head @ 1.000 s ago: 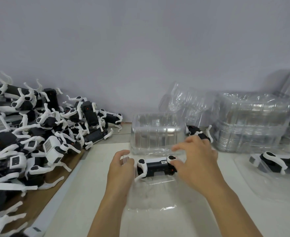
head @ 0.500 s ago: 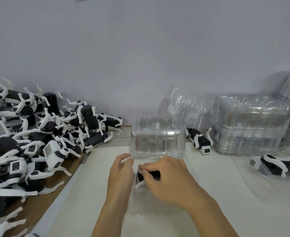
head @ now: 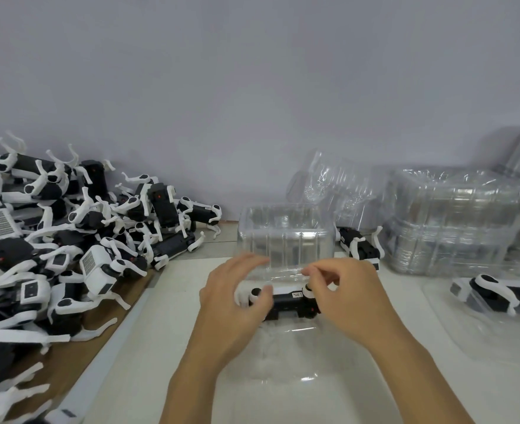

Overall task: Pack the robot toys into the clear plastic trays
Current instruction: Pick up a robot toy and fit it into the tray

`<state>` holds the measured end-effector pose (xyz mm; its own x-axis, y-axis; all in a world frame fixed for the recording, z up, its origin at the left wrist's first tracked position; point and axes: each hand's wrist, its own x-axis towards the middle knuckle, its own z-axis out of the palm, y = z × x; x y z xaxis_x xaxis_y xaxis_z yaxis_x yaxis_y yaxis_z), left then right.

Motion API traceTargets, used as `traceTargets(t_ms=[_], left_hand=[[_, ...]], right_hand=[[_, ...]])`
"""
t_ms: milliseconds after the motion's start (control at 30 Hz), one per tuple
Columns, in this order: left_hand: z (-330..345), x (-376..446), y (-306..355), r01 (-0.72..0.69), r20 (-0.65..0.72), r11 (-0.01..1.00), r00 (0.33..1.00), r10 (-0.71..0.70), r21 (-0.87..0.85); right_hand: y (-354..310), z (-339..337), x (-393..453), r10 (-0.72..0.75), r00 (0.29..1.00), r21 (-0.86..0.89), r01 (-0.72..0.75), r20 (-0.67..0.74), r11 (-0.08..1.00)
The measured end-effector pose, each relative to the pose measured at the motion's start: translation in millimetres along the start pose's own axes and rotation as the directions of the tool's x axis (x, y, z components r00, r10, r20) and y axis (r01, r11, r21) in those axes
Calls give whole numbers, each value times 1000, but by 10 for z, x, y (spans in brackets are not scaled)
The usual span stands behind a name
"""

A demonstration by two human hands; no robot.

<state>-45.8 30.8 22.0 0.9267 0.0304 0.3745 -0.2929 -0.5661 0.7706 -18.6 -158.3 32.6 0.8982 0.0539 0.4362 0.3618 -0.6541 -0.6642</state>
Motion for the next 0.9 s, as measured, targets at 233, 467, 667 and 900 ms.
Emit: traceTargets(t_ms=[233, 467, 667, 900], left_hand=[[-40, -29, 58, 45, 309, 957, 941, -136, 286], [-11, -19, 46, -7, 322, 919, 937, -132, 395], [-67, -31, 62, 64, 182, 989, 979, -88, 133], [-197, 46, 251, 101, 10, 755, 992, -124, -648]], right_hand=[[14, -11, -15, 3, 1000, 87, -3, -2, 996], [6, -142, 22, 60, 966, 262, 9, -252, 965], [42, -356, 84, 252, 835, 462, 3, -490, 887], [11, -375, 93, 327, 860, 626, -11, -392, 780]])
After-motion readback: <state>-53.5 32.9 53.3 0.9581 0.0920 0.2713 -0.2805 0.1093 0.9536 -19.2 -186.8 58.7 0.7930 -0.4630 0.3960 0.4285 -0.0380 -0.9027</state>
